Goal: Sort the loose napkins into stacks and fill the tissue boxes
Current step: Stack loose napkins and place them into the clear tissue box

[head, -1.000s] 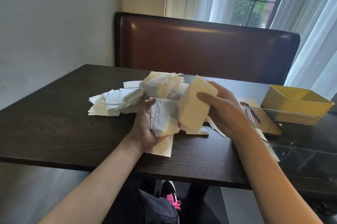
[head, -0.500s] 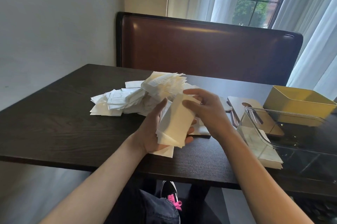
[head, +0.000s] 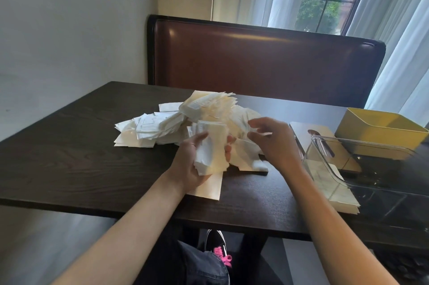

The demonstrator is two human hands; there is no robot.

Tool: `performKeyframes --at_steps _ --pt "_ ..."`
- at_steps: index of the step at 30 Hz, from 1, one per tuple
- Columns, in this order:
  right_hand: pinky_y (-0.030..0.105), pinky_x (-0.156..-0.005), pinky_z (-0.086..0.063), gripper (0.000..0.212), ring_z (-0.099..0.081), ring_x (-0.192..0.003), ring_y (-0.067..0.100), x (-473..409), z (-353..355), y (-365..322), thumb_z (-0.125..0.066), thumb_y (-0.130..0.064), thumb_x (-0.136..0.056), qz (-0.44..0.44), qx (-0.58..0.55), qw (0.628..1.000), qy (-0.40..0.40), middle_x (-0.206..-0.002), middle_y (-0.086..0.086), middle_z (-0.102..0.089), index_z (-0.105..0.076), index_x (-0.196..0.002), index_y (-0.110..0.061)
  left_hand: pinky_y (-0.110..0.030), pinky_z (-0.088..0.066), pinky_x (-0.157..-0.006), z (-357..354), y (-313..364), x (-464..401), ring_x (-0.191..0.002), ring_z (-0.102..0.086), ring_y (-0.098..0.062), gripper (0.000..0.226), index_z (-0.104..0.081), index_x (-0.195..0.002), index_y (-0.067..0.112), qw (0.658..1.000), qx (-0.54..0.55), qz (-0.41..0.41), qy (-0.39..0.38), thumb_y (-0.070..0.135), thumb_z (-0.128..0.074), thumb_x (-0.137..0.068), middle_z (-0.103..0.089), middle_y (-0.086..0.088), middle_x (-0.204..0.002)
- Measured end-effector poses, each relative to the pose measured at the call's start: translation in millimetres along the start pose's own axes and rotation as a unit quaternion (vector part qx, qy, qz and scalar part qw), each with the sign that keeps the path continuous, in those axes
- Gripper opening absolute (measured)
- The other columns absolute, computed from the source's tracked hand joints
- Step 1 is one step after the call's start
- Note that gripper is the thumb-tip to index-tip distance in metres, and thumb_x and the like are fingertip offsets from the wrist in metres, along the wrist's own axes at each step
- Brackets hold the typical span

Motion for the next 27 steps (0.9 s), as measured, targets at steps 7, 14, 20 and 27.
performKeyframes --at_steps 7,14,20,27 --pt "0.026 -0.092 -0.047 0.033 -0.061 -0.100 0.013 8 -34 34 -0.074 -0.017 -0.086 0.005 0.111 0.988 -0.104 -0.112 -0.003 -0.071 -0.070 -0.119 -0.021 -0.041 -0.051 -0.093 8 6 -3 -0.086 -0.069 -0.027 0.045 -0.062 -0.125 -0.001 0.997 0.058 -0.026 0.045 0.033 -0.048 -0.099 -0.070 -0.018 -0.101" --pt "0.031 -0.079 -0.054 0.008 -0.066 -0.081 0.011 4 -3 12 -0.066 -0.015 -0.091 0.009 -0.049 0.999 -0.019 -0.086 -0.007 -0.072 -0.075 -0.091 -0.015 -0.036 -0.057 -0.079 9 7 -3 -0.081 -0.066 -0.023 0.039 -0.067 -0.115 0.007 0.998 0.025 -0.046 0.021 0.034 -0.063 -0.089 -0.066 -0.012 -0.096" --pt "0.029 -0.059 -0.055 0.012 -0.065 -0.072 0.020 9 10 -36 -0.062 -0.003 -0.092 0.011 -0.356 0.933 -0.054 -0.082 0.010 -0.071 -0.073 -0.096 -0.007 -0.037 -0.054 -0.072 6 6 2 -0.073 -0.068 -0.019 0.041 -0.065 -0.110 0.021 0.990 -0.102 -0.058 0.077 0.057 -0.056 -0.092 -0.071 -0.003 -0.084" --pt "0.026 -0.063 -0.057 0.012 -0.069 -0.069 0.006 3 -30 -28 -0.071 -0.012 -0.087 0.038 -0.070 0.990 -0.115 -0.085 -0.009 -0.074 -0.077 -0.094 -0.020 -0.050 -0.056 -0.089 -16 -11 6 -0.098 -0.067 -0.032 0.079 -0.053 -0.140 0.014 0.993 -0.051 0.044 -0.093 0.073 -0.047 -0.087 -0.068 -0.016 -0.111"
Point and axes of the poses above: each hand's wrist, its own x-axis away from the middle knuckle, its own z-axis out of the back of the hand, y = z × x, the point moved 8 cm from there along -x, towards the middle knuckle
